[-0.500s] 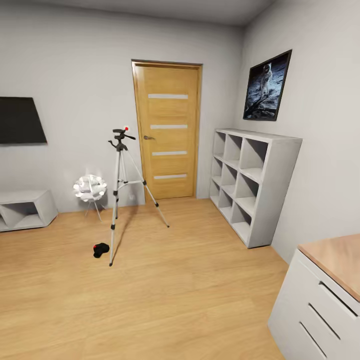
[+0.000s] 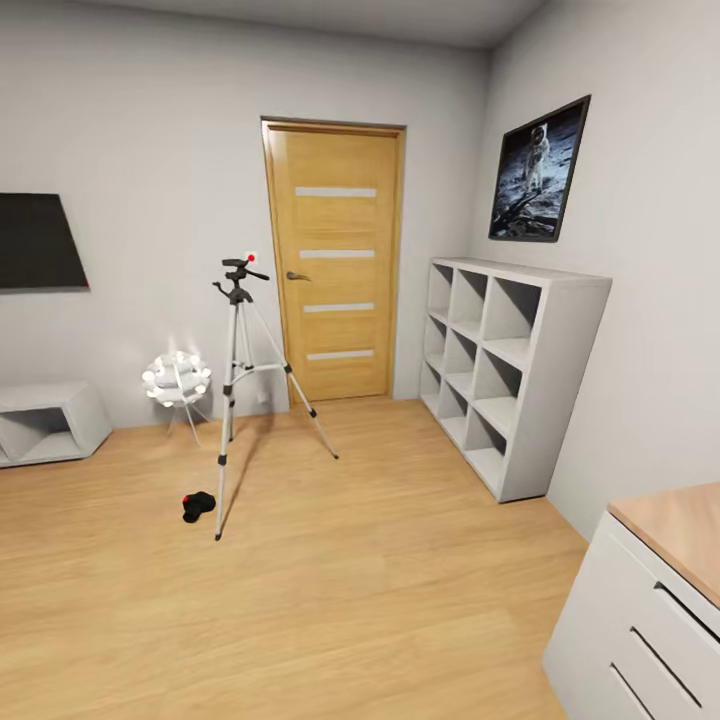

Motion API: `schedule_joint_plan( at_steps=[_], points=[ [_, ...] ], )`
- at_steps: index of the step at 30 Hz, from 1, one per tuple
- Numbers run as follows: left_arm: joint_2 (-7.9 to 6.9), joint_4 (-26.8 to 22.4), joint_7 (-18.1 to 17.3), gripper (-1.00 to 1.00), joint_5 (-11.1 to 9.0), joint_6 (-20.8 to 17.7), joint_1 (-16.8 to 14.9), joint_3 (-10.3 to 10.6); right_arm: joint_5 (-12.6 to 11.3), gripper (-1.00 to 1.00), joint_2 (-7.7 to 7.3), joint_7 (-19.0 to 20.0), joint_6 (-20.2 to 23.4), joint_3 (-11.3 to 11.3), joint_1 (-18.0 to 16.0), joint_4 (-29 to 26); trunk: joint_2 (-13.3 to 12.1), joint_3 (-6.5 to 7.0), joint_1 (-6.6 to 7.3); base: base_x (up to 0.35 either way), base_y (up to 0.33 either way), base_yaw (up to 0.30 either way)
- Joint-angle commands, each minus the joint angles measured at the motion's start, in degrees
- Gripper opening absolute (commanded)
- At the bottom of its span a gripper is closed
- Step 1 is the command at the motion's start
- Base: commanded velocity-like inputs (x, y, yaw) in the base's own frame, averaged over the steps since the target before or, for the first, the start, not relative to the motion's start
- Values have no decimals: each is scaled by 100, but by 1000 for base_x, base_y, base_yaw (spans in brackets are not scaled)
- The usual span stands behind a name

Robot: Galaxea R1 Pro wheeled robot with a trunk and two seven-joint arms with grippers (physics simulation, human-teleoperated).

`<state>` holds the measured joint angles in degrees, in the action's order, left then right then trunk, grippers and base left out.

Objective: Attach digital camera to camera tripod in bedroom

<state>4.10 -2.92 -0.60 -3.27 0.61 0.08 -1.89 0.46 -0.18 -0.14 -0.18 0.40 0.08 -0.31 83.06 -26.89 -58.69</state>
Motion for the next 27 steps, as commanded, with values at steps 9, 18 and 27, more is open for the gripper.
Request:
schedule_joint_plan(
  at_steps=[9, 18, 27],
  points=[
    [3, -6, -3, 100, -133, -7, 1, -13, 65, 100, 0, -4, 0, 18, 1, 3, 2, -4, -3, 320, 0, 119],
    [3, -6, -2, 100, -138, -8, 1, -13, 341, 100, 5, -20, 0, 6, 1, 4, 2, -4, -3, 323, 0, 266],
    [3, -6, -2, 100, -139, -8, 1, -7, 389, 100, 9, -21, 0, 5, 1, 4, 2, -4, -3, 324, 0, 280]
  ],
)
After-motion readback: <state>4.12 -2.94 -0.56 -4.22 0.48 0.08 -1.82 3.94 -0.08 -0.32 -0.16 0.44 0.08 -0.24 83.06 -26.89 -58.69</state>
